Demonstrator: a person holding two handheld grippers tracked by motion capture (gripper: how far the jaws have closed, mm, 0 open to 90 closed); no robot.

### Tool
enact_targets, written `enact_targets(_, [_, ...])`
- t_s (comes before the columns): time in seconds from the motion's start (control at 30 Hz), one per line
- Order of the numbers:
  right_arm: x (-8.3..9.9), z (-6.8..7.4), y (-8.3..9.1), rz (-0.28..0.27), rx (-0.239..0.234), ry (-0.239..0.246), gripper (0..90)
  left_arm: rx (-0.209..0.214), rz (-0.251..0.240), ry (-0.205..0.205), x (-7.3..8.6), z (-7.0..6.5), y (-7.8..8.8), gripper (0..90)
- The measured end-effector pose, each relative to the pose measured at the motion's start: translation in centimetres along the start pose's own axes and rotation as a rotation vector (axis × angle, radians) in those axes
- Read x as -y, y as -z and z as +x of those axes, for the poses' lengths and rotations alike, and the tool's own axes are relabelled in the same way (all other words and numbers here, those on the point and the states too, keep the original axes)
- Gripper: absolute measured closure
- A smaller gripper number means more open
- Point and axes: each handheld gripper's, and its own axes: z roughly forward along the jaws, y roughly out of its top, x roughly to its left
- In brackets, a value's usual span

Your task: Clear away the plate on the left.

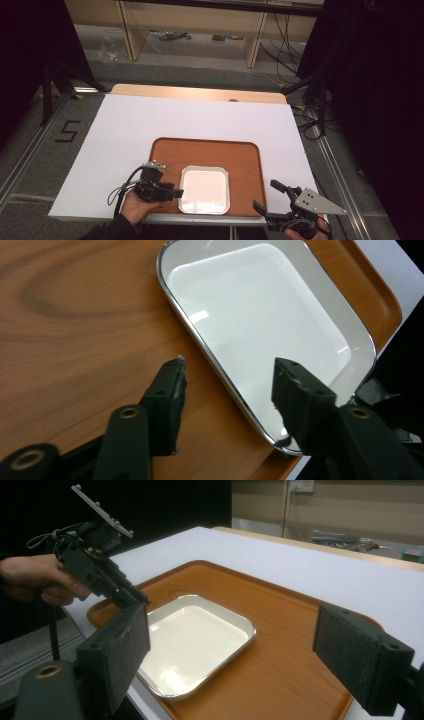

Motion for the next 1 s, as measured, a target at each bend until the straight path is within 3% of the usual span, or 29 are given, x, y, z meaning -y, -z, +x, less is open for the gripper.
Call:
enact_targets(0.13, [0.0,0.0,0.0,-0.005,0.001,0.008,16.2,-0.004,-0.044,0.004,-0.1,0.0,0.4,38.8])
enact_targets(0.33, [0.0,0.0,0.0,-0.004,0.001,0.008,16.2,-0.019,-0.087,-0.023,-0.3,-0.1,1.1,33.3])
enact_targets(0.63, [0.0,0.0,0.0,-0.005,0.0,0.007,16.3,-0.057,-0.12,-0.044,-0.5,-0.3,1.9,27.1])
enact_targets(1.0, [0.0,0.0,0.0,-0.003,-0.001,0.008,16.3,-0.059,-0.156,-0.06,-0.5,-0.4,2.6,23.8])
